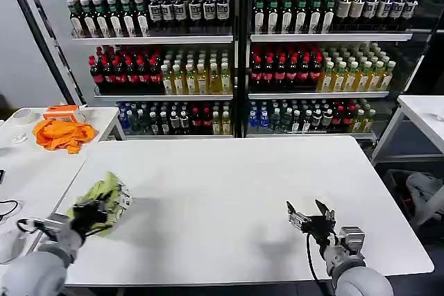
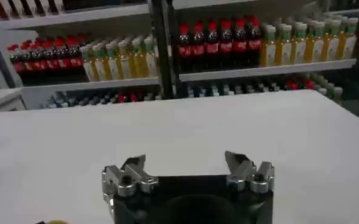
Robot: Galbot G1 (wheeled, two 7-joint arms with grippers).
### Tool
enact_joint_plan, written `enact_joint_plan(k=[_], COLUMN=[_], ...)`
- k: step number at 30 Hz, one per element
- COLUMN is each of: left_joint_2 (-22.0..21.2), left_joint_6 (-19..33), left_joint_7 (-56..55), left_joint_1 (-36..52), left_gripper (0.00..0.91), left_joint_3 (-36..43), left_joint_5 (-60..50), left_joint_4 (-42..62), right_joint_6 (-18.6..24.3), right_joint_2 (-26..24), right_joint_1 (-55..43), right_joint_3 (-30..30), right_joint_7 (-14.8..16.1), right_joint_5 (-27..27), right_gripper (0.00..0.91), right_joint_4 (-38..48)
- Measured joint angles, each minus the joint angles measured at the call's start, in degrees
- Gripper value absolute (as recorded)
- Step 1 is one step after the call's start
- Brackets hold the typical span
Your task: Fold and organize the clothes.
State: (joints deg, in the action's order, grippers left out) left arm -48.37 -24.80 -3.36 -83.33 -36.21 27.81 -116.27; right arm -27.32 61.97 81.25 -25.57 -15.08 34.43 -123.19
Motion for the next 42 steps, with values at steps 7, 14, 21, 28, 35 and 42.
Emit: enact_joint_plan(k=[7, 14, 21, 28, 35, 42], left_joint_2=[-0.2, -1.9, -5.5, -11.2, -17.6, -22.0], left_joint_6=[0.3, -1.1, -0.8, 1.5, 3.6, 5.3], left_joint_7=[0.1, -1.2, -3.9, -6.4, -6.2, -5.4], left_joint_1=[-0.8, 0.2, 3.9, 9.6, 13.1, 13.8], left_gripper=[0.020, 0.020, 0.222, 0.907, 0.907, 0.907], left_joint_3=[8.1, 17.0, 25.0, 31.7, 35.7, 35.5], left_joint_5=[-12.0, -19.5, -19.4, -15.1, -10.5, -3.9], left_joint_4=[-4.7, -6.1, -5.9, -2.6, 0.6, 0.9], right_joint_6=[0.2, 0.2, -0.2, -0.5, -0.2, -0.2], right_joint_2=[0.0, 0.0, 0.0, 0.2, 0.2, 0.5], right_joint_1=[0.2, -0.1, -1.0, -2.3, -3.7, -5.6], right_joint_3=[-0.4, -0.5, 0.3, 1.6, 2.9, 5.1], right_joint_7=[0.1, 0.1, 0.1, 0.1, 0.6, 0.1], right_joint_5=[0.0, 0.0, 0.1, 0.2, 1.0, 2.9], right_gripper=[0.907, 0.907, 0.907, 0.907, 0.907, 0.907], right_joint_4=[0.0, 0.0, 0.0, 0.4, 0.5, 0.8])
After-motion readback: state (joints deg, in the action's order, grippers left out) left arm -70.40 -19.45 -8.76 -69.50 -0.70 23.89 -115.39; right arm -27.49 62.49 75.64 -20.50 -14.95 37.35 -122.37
